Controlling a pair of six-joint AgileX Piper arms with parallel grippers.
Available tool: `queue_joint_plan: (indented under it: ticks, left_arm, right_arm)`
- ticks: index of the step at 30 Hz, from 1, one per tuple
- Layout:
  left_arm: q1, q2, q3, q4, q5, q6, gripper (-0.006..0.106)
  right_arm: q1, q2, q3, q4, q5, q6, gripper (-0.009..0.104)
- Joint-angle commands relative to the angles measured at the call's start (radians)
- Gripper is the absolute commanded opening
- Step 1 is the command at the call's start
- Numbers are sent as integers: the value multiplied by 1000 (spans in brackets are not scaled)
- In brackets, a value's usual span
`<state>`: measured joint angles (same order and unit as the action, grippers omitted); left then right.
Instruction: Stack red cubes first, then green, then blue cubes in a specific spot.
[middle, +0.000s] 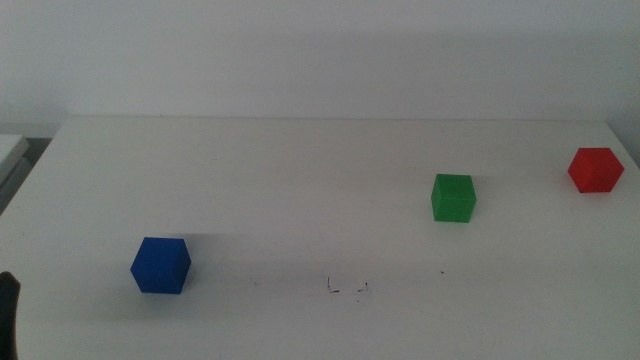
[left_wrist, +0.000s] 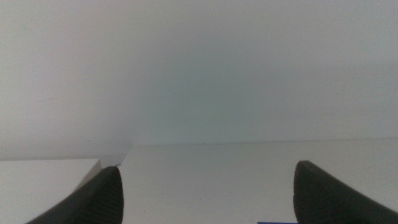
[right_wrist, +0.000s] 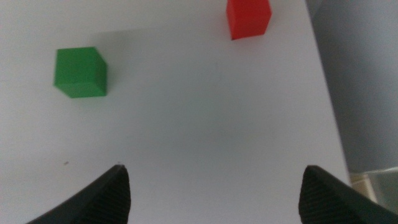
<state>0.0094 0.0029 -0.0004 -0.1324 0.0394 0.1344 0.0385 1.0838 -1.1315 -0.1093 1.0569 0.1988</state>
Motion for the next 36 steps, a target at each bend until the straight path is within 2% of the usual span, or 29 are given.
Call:
queue_joint_plan:
  ticks: [1, 9, 14, 18, 27, 36]
  left_arm:
    - [0, -3, 0, 3, -13, -8, 94]
    - [0, -3, 0, 3, -13, -8, 94]
    - [0, -3, 0, 3, -13, -8, 94]
    - [0, -3, 0, 3, -13, -8, 94]
    - [0, -3, 0, 3, -13, -8, 94]
    - [0, -3, 0, 3, -13, -8, 94]
  right_arm:
    - [-8, 76, -74, -37, 20, -35, 93]
    - [-118, 362, -317, -26, 54, -163, 93]
    - [-200, 543, -449, 61, 51, -251, 93]
    - [-229, 680, -541, 95, 51, -307, 93]
    - [-229, 915, -697, 96, -35, -383, 93]
    - [-229, 1062, -729, 90, -99, -427, 93]
